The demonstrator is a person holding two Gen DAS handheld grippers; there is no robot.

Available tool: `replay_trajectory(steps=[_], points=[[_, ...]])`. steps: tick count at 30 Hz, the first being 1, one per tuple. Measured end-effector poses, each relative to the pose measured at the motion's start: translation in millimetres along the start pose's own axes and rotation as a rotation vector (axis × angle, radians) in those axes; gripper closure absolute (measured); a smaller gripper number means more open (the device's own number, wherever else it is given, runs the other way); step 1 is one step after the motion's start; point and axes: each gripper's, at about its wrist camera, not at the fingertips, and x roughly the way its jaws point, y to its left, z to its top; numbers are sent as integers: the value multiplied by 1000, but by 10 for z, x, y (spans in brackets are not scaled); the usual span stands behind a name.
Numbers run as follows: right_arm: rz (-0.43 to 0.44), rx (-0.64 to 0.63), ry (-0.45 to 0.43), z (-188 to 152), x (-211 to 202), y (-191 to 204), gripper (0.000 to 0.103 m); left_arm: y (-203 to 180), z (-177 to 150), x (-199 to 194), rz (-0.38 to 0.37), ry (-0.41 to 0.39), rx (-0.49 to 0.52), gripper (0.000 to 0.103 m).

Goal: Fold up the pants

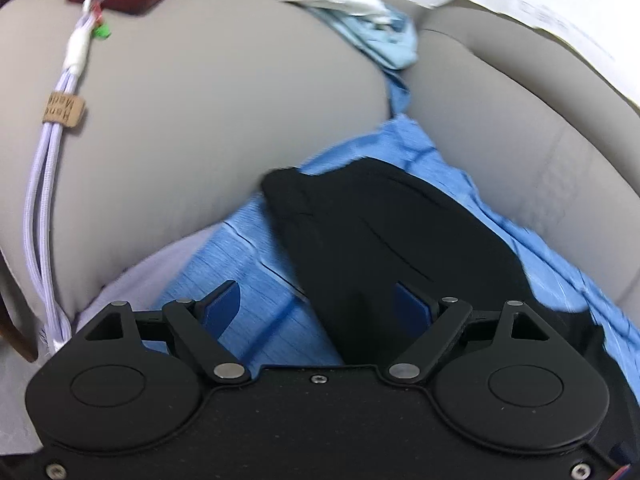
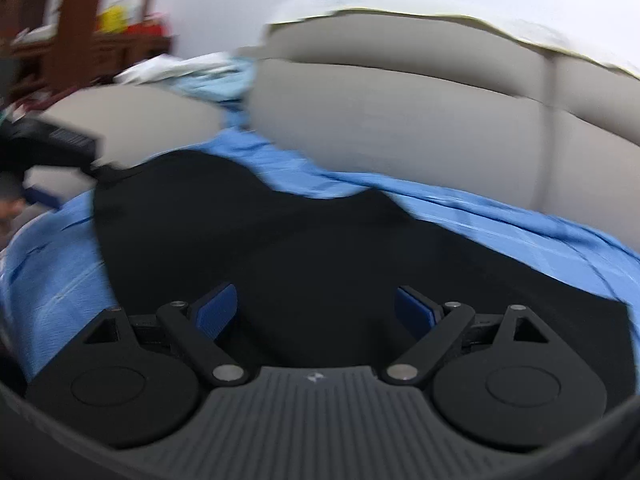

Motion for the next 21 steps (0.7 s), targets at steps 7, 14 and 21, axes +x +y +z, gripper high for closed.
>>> replay_trajectory(steps=[7,14,21], points=[[36,-69,72,-24,258,411,63,72,71,340,-55,11,-40,20],[31,-129,47,-32,292,593,60,174,210,612,-89,22,-89,18],[52,-94,19,-67,142,626,29,118,273,809,-90,11,-49,5]])
